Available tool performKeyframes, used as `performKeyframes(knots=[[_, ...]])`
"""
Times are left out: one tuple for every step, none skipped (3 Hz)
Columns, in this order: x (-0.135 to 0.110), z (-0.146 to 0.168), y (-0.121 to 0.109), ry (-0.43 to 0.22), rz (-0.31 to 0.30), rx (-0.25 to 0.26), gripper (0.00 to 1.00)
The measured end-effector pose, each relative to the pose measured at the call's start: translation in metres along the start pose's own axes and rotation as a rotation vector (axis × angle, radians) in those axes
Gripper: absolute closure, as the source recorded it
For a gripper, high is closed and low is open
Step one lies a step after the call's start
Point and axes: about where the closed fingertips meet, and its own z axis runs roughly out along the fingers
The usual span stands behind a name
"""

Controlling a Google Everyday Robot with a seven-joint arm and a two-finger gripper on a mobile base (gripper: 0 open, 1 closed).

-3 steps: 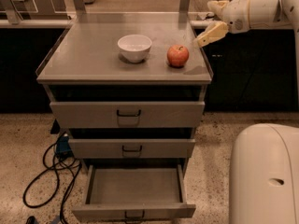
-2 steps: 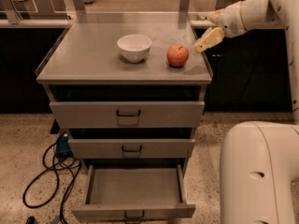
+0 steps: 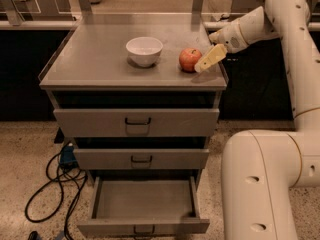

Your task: Place apple into bottom drawer

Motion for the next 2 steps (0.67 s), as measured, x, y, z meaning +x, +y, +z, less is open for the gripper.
performKeyframes(knots=[[-0.0156, 0.034, 0.0113, -0.092, -0.03, -0.077, 0.0], [-0.0165, 0.0355, 0.0119, -0.098, -0.029, -0.081, 0.0]])
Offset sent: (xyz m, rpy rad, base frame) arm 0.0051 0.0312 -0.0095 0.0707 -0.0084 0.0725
